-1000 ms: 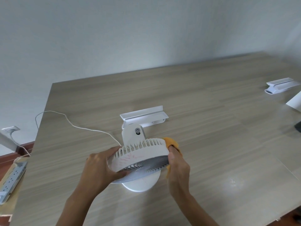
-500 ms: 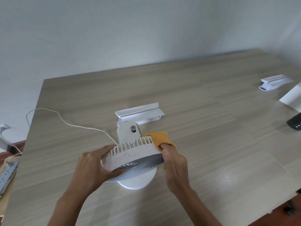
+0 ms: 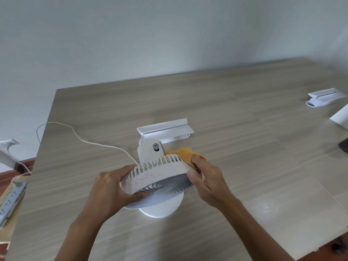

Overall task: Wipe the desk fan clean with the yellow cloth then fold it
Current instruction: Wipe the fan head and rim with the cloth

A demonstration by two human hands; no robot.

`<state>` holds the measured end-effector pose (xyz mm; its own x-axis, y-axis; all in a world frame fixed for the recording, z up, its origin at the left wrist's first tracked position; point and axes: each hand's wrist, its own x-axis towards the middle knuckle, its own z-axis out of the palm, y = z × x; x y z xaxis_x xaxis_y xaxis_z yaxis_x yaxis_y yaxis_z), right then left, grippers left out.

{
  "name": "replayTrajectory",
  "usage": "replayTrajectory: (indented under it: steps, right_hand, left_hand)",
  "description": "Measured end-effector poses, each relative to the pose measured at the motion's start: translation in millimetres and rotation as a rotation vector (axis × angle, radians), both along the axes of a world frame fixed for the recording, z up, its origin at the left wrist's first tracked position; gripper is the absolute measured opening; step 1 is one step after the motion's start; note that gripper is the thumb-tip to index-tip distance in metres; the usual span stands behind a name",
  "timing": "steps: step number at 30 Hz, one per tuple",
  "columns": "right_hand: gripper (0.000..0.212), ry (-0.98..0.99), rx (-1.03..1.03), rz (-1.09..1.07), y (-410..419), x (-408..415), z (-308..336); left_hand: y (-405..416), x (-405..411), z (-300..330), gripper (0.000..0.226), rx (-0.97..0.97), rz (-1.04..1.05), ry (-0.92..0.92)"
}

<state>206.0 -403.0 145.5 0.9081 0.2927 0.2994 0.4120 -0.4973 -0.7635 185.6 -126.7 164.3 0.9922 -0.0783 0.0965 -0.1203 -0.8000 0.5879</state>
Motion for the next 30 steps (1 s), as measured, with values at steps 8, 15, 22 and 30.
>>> replayTrajectory:
  steps: [8, 15, 22, 30]
  right_hand:
    - [0.055, -0.106, -0.382, 0.226, -31.5, 14.3, 16.7]
    - [0.046, -0.183, -0.377, 0.25, -26.1, 12.2, 17.9]
    - [0.043, -0.212, 0.076, -0.078, -4.5, -26.2, -22.7]
    - [0.031, -0.017, 0.324, -0.319, 17.8, -59.8, -35.7]
  left_hand:
    - [1.1, 2.3, 3.2, 0.071, -0.015, -0.032, 0.014]
    - [1.1, 0.6, 2.4, 0.073, -0.016, -0.046, 0.023]
    - [5.1, -0.7, -0.3, 0.072, -0.093, -0.064, 0.005]
    - [3.7, 0.0, 4.0, 0.072, -0.109, -0.08, -0.005]
